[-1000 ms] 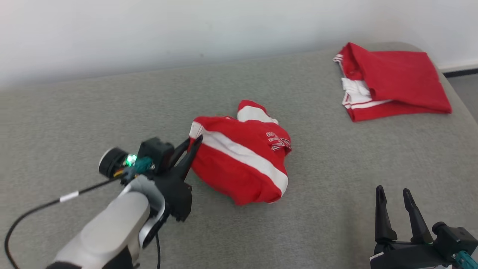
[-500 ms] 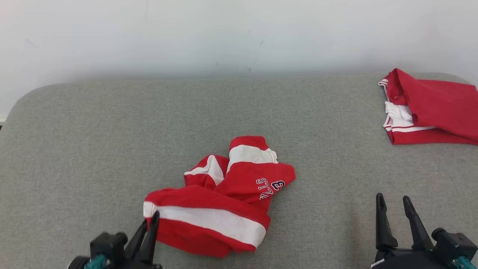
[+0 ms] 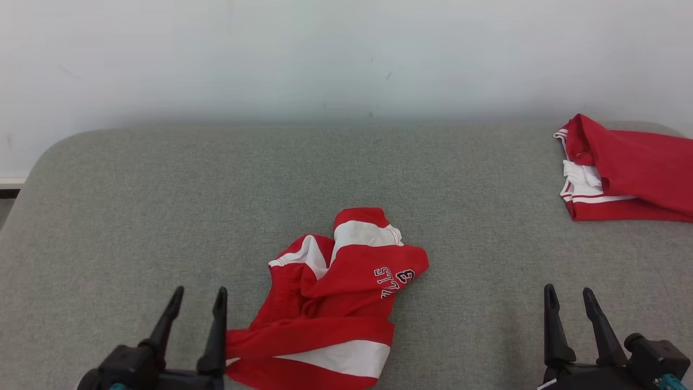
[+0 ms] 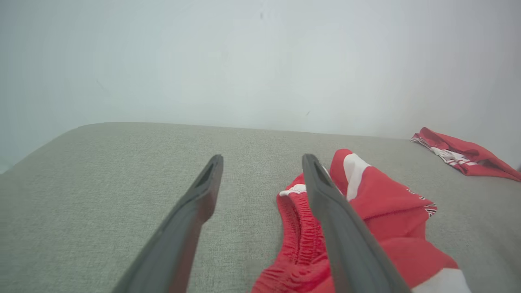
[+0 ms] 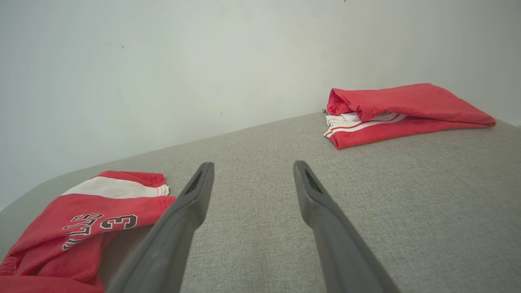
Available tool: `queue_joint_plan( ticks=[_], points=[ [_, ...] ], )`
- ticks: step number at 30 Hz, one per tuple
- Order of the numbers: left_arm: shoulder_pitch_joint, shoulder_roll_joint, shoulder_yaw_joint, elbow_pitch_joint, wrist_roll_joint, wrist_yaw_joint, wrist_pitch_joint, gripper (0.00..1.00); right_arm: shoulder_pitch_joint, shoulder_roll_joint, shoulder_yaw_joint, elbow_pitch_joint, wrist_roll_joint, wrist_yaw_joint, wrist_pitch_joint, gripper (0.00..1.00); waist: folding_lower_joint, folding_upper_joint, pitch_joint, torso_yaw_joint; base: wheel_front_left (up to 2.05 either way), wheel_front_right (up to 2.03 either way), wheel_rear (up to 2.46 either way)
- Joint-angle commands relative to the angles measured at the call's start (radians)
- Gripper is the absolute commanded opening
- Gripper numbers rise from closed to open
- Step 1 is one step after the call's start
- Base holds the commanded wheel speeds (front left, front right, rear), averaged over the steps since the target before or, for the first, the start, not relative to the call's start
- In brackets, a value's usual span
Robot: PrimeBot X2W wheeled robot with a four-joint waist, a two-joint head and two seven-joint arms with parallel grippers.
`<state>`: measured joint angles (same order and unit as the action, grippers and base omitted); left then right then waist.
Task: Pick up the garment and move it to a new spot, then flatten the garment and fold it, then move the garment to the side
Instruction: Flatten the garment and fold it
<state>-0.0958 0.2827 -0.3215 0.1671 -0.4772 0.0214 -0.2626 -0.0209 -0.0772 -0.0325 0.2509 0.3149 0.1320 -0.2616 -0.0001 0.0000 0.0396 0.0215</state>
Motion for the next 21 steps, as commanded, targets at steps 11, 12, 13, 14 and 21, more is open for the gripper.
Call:
queue_joint_plan(
  ticks=[11,12,13,14,21],
  points=[
    [0.085,-0.048,0.202,-0.071,0.113,-0.037,-0.003,1.0,0.024,0.001,-0.005,0.007,0.01,-0.003,-0.005,1.0,0.0001,0.0,-0.023,-0.021,0.0,0.0,0.0],
    [0.093,-0.051,0.216,-0.074,0.121,-0.041,-0.003,1.0,0.024,0.001,-0.005,0.008,0.01,-0.003,-0.005,1.0,0.0001,0.0,-0.025,-0.023,0.0,0.0,0.0],
    [0.103,-0.055,0.228,-0.075,0.128,-0.047,-0.003,1.0,0.025,0.001,-0.006,0.008,0.011,-0.003,-0.005,1.0,0.0001,0.0,-0.026,-0.024,0.0,0.0,0.0],
    [0.111,-0.057,0.238,-0.076,0.137,-0.051,-0.003,1.0,0.026,0.001,-0.007,0.009,0.012,-0.003,-0.005,1.0,0.0001,0.0,-0.026,-0.025,0.0,0.0,0.0],
    [0.15,-0.093,0.282,-0.085,0.182,-0.073,-0.003,1.0,0.039,0.003,-0.011,0.013,0.011,-0.003,-0.005,1.0,0.0001,0.0,-0.031,-0.02,0.0,0.0,0.0]
  ],
)
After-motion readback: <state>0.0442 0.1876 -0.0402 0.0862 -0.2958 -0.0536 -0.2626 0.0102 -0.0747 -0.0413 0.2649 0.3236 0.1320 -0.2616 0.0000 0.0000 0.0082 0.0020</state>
